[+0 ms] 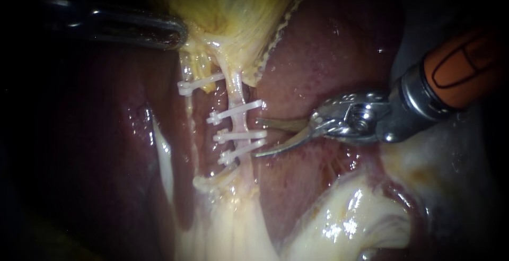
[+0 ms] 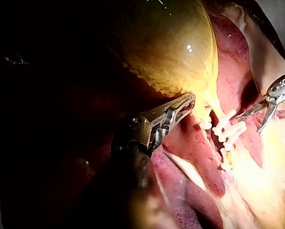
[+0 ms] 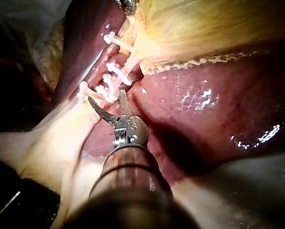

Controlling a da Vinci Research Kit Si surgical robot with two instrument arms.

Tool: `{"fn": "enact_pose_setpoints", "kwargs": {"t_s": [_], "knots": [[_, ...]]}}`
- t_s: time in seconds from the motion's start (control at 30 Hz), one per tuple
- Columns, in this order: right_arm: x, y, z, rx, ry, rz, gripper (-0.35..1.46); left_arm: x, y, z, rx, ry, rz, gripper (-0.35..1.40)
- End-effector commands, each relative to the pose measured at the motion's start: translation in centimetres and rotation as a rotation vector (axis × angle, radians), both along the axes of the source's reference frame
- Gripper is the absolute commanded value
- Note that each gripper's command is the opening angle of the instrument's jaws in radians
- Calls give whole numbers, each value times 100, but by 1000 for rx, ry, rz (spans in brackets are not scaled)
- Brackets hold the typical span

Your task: Go to the cutting position right tube

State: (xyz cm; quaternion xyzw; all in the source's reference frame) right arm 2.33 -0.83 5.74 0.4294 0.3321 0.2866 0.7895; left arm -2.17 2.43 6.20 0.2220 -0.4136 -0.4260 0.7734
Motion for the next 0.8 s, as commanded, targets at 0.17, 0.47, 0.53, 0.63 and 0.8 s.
{"fn": "enact_pose_setpoints", "kwargs": {"t_s": [0.17, 0.47, 0.53, 0.63, 0.8], "knots": [[-3, 8, 15, 64, -43, 38, 128, 0, 0, 0, 0, 0, 0, -35], [10, 11, 43, 139, -58, 49, 128, 0, 0, 0, 0, 0, 0, -35], [16, 9, 46, 158, -49, 47, 128, 0, 0, 0, 0, 0, 0, -35], [26, 6, 50, 182, -23, 39, 130, 0, 0, 0, 0, 0, 0, -35], [41, 2, 55, 181, 17, 41, 133, 0, 0, 0, 0, 0, 0, -35]]}}
